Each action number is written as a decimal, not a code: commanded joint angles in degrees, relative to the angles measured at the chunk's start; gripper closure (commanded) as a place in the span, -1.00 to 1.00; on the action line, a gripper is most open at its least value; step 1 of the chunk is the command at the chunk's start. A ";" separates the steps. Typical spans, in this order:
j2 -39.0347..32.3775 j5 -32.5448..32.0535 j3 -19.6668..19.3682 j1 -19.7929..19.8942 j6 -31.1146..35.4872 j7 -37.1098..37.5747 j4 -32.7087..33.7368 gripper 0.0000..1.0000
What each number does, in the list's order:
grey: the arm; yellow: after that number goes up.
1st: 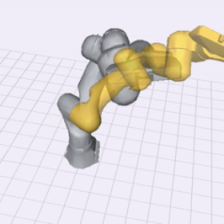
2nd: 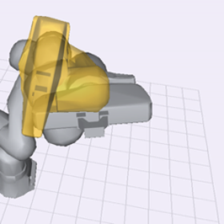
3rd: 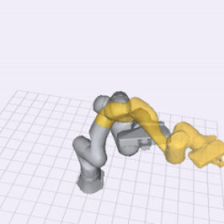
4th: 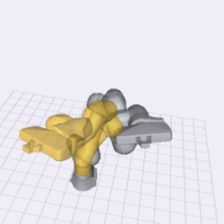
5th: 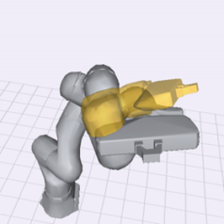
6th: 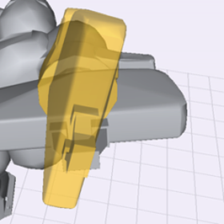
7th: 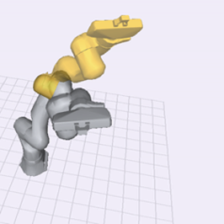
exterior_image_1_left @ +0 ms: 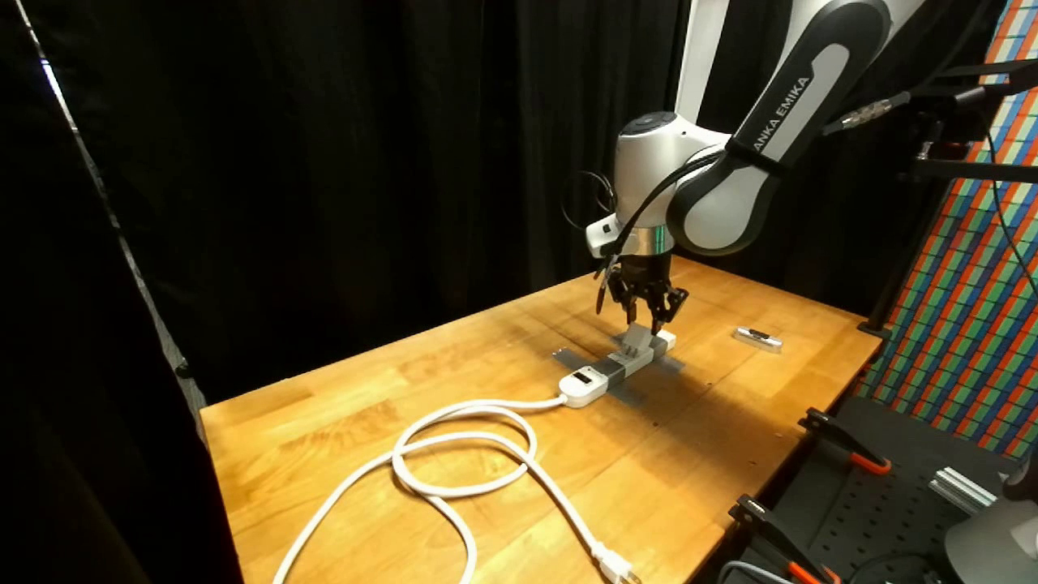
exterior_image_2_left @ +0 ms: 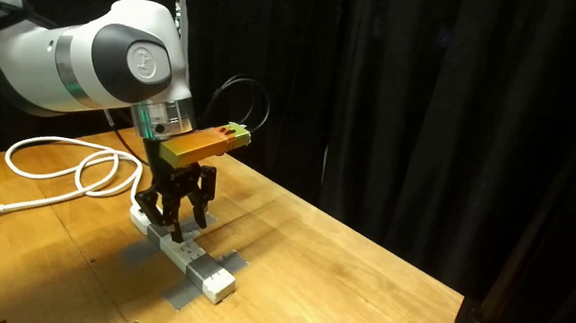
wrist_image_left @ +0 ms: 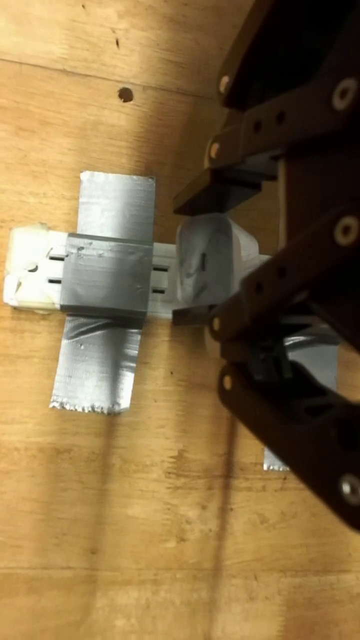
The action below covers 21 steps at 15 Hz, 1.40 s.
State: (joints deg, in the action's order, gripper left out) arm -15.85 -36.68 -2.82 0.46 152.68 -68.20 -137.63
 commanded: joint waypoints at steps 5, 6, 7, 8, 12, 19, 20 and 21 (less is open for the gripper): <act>4.56 -13.91 -0.33 -1.21 5.11 12.89 -2.37 0.54; 4.82 -15.25 -0.21 -1.11 5.19 14.35 -2.36 0.54; 4.91 -16.88 -1.35 -2.20 4.93 16.04 -2.25 0.54; 4.99 -19.07 -1.71 -2.46 4.73 18.46 -1.96 0.54; 5.87 -26.92 -2.60 -3.56 1.23 27.91 -1.54 0.54; 5.09 -26.16 1.66 -1.77 -10.11 31.79 -2.93 0.54; 5.26 -25.38 2.19 -1.66 -10.34 31.60 -3.51 0.54; 5.43 -24.49 2.71 -1.50 -9.91 31.31 -4.07 0.54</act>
State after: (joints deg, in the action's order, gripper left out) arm -12.03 -63.37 -2.16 -1.97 143.91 -36.84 -139.95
